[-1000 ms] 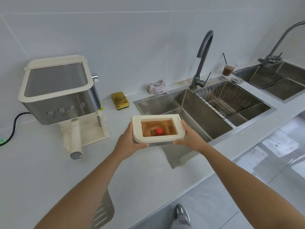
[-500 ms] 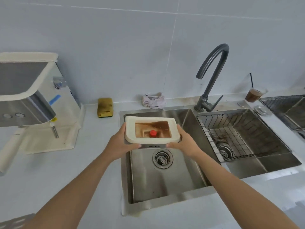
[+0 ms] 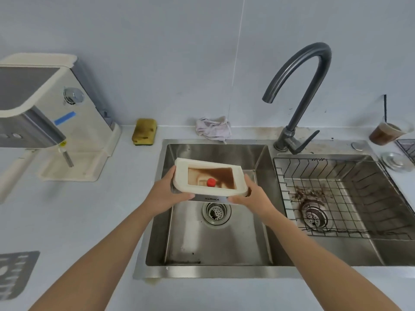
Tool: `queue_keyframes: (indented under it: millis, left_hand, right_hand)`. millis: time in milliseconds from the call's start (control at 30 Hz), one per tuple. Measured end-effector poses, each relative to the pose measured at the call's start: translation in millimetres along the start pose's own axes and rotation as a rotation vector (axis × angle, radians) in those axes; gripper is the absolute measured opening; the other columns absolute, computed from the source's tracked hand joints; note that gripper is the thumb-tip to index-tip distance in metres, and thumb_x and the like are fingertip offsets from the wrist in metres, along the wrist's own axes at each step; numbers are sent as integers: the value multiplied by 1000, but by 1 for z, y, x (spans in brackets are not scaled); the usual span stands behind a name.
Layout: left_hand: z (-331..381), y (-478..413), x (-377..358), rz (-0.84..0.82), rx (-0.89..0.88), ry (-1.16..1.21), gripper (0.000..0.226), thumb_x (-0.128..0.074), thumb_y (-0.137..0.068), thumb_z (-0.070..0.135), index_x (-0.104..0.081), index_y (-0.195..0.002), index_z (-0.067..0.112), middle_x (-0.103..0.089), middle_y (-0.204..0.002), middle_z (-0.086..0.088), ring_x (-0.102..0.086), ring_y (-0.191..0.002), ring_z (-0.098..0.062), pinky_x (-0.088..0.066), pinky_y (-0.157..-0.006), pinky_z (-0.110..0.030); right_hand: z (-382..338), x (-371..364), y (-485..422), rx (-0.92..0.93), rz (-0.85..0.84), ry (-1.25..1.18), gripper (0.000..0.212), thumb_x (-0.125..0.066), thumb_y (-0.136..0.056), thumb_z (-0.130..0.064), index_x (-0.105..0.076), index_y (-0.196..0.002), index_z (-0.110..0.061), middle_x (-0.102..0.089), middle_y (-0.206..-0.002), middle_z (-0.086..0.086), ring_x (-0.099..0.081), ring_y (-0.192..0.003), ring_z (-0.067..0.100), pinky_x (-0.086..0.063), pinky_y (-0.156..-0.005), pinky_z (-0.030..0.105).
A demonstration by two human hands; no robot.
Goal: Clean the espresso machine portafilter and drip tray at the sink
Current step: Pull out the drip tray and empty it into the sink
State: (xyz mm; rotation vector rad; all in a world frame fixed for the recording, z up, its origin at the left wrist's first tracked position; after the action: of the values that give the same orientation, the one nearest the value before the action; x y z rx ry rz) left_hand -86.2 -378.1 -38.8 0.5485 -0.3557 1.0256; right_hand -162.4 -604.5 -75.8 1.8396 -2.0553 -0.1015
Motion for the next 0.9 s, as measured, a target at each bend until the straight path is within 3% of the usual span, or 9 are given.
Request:
queue_keyframes:
  millis: [100, 200, 400, 533, 800, 900]
  left_hand:
    - [-2, 0, -5, -17, 13, -2, 78, -75, -76, 17, -29, -136, 34, -50, -108, 16, -47, -100, -3, -38, -65, -3]
    - [-5, -1, -10, -37, 35, -7, 77, -75, -75, 19, -32, -138, 29, -52, -110, 15, -48, -105, -7, -38, -70, -6]
    - [-8, -1, -17, -56, 49, -11, 75, -74, -77, 17, -32, -138, 29, -52, -112, 14, -47, -104, -7, -37, -70, -6]
    - [-7, -3, -20, -59, 53, -20, 77, -73, -77, 19, -31, -140, 27, -50, -119, 11, -45, -110, -8, -41, -94, -23]
    - [-6, -14, -19, -45, 59, -44, 79, -73, -77, 25, -31, -143, 24, -50, -135, 3, -43, -126, -16, -37, -103, -34]
    - [-5, -18, -18, -41, 56, -74, 77, -73, -76, 30, -33, -142, 24, -51, -135, 2, -44, -127, -19, -41, -105, -38]
  right_hand:
    - [10, -2, 0, -21, -7, -16, 66, -79, -64, -14, -48, -122, -23, -61, -105, -6, -56, -91, 2, -46, -68, 10]
    - [18, -3, 0, -34, -5, -12, 60, -77, -70, -7, -49, -120, -24, -59, -100, -13, -56, -90, 1, -46, -69, 7]
    - [28, -6, 4, -75, -23, -18, 61, -74, -74, -12, -45, -124, -32, -58, -101, -20, -54, -94, -2, -40, -74, 13]
    - [35, -7, 5, -92, -28, -29, 54, -73, -76, -14, -48, -122, -28, -58, -102, -17, -55, -98, 4, -42, -77, 14]
    - [44, -7, 7, -190, -73, -105, 40, -66, -83, -14, -47, -117, -25, -56, -96, -17, -52, -86, -3, -43, -61, 7]
    - [47, -10, 7, -242, -92, -109, 42, -66, -83, -21, -48, -121, -22, -58, -103, -8, -52, -90, 3, -42, -67, 12]
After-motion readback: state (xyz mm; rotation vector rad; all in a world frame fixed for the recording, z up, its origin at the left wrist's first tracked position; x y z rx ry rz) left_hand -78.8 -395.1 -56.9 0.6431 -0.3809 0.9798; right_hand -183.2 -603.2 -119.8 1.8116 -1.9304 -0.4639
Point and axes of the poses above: each hand's wrist, its own y-axis away from the middle knuckle, its own x-axis out of the back of the hand, z = x × y, the point moved 3 cm from there along -y, towards the middle knuckle
